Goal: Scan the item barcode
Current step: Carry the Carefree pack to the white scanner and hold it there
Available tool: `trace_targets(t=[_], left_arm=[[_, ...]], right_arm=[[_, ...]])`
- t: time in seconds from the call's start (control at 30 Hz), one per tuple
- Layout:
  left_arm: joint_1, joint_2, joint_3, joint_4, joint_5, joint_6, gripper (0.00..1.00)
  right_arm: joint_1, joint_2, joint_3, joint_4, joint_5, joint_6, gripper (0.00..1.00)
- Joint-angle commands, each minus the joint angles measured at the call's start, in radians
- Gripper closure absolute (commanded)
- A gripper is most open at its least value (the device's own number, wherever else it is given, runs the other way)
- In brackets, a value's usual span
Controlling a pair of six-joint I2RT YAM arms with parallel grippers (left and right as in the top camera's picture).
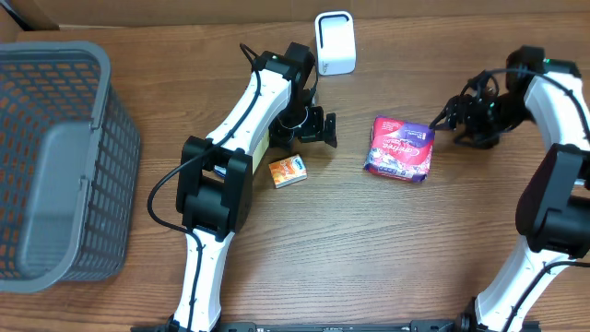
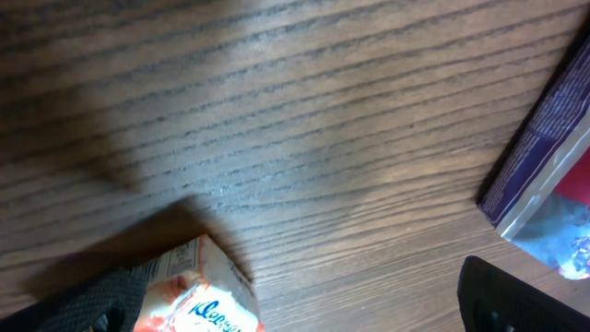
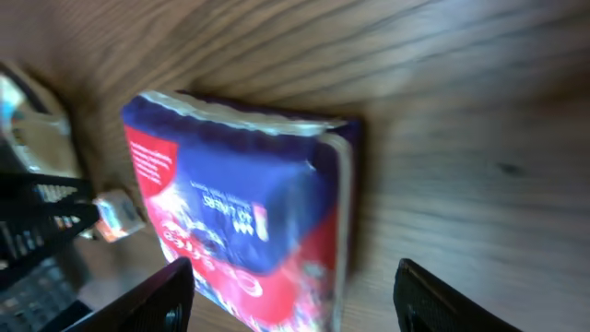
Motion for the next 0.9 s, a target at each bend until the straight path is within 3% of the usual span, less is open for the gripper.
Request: trace_targets(t=[0.0, 0.2, 0.47, 0.77, 0.83, 0.87], left_arm=[[-0.002, -0.009, 0.012, -0.002, 0.011, 0.026, 0.00], [-0.002, -0.009, 0.012, -0.002, 0.011, 0.026, 0.00], [-0.002, -0.009, 0.012, 0.005, 0.011, 0.025, 0.00], [-0.002, -0.009, 0.012, 0.006, 0.002, 0.026, 0.00], [-0.002, -0.009, 0.012, 0.008, -0.004, 0.026, 0.00], [-0.002, -0.009, 0.012, 0.009, -0.005, 0.026, 0.00]], right_arm=[[0.001, -0.011, -0.063, 0.053, -0.155, -0.018, 0.30], [0.001, -0.010, -0.121, 0.086, -0.143, -0.018, 0.37], [0.006, -0.010, -0.182, 0.154, -0.144, -0.014, 0.38], [0.014, -0.010, -0.217, 0.209, -0.175, -0.006, 0.64], [0.017, -0.010, -0.217, 0.214, -0.183, -0.006, 0.75], [0.018, -0.010, -0.217, 0.219, -0.190, -0.006, 0.87]])
